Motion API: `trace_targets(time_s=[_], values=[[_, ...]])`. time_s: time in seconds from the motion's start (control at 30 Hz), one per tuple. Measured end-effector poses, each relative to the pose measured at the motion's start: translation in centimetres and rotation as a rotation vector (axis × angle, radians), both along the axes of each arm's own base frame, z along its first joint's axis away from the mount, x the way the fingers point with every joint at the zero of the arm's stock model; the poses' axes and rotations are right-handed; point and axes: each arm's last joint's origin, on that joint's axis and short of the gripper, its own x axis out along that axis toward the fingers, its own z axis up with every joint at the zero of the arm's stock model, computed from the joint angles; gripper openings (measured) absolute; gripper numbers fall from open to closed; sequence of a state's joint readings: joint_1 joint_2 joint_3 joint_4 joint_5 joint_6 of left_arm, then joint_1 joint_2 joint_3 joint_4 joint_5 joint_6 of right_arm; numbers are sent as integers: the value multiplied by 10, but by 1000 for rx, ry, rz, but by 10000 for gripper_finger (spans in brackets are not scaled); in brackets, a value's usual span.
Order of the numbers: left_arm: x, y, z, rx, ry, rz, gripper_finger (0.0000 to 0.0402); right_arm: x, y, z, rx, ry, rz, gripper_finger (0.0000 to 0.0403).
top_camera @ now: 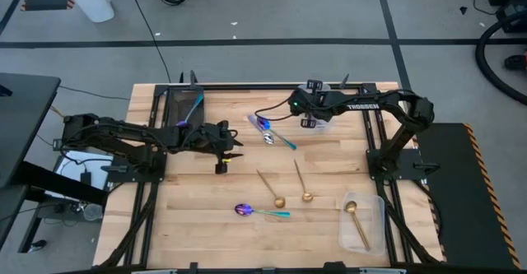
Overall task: Sort silverware by color (type)
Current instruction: Put the purple spoon into the top transparent bin
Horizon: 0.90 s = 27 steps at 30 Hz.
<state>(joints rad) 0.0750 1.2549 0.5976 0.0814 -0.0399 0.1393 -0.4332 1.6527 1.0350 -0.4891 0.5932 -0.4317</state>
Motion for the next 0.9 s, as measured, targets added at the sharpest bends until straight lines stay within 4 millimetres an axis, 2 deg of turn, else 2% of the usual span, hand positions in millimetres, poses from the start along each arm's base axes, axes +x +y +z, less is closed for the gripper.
trace_targets(time_s=[0.4,0.9], values=[[0,0,0,-16,3,10,172,0,3,-2,16,-16,-11,56],[0,0,-1,-15,4,9,172,1,5,-3,54,-66,-42,147]])
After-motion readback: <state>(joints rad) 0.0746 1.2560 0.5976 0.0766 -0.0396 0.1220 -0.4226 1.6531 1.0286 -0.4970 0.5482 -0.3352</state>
